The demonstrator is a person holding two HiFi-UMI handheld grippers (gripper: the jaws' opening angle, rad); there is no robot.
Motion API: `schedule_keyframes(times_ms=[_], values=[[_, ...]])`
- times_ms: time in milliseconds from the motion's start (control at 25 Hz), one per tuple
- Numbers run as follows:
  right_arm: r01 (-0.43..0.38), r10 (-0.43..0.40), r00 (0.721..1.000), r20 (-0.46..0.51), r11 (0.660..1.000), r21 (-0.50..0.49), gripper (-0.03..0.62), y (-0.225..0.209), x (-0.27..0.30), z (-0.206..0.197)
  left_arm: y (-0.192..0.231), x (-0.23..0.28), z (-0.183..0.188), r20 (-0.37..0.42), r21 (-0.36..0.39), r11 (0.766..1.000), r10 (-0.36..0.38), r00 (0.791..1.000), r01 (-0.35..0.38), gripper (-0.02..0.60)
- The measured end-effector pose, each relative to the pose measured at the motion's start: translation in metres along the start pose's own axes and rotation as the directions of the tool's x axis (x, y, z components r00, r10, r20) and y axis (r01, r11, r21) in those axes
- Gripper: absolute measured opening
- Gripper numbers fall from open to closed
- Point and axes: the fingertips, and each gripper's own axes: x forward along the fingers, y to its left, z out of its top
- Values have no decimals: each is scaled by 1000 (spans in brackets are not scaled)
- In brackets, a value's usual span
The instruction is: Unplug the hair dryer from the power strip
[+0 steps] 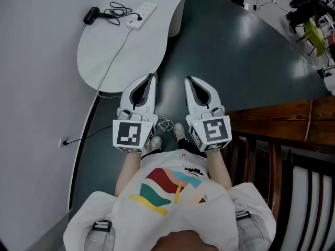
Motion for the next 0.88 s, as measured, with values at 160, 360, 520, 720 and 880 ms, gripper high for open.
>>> schedule_keyframes(times_ms=[160, 360, 520, 720, 880], values=[[-5, 5, 1000, 0, 1000, -6, 12, -3, 2, -1, 2, 4, -2, -1, 1, 1000, 10, 1000, -10, -2], [-14, 14, 1000, -14, 1000, -3, 12, -12, 2, -8, 2, 9, -8, -13, -4, 1000, 19, 1000, -19, -2], [-24, 24, 1000, -19, 1000, 16, 12, -24, 5, -13, 1, 16, -16, -29, -20, 999, 35, 999, -36, -2], [-69, 69, 997, -18, 997, 24, 14, -42, 11, -16, 1, 29, -27, -52, -38, 996, 78, 996, -80, -2], [-62, 61, 997, -37, 998, -22, 14, -63, 14, -22, -8, 45, -27, -53, -25, 995, 97, 994, -99, -2]])
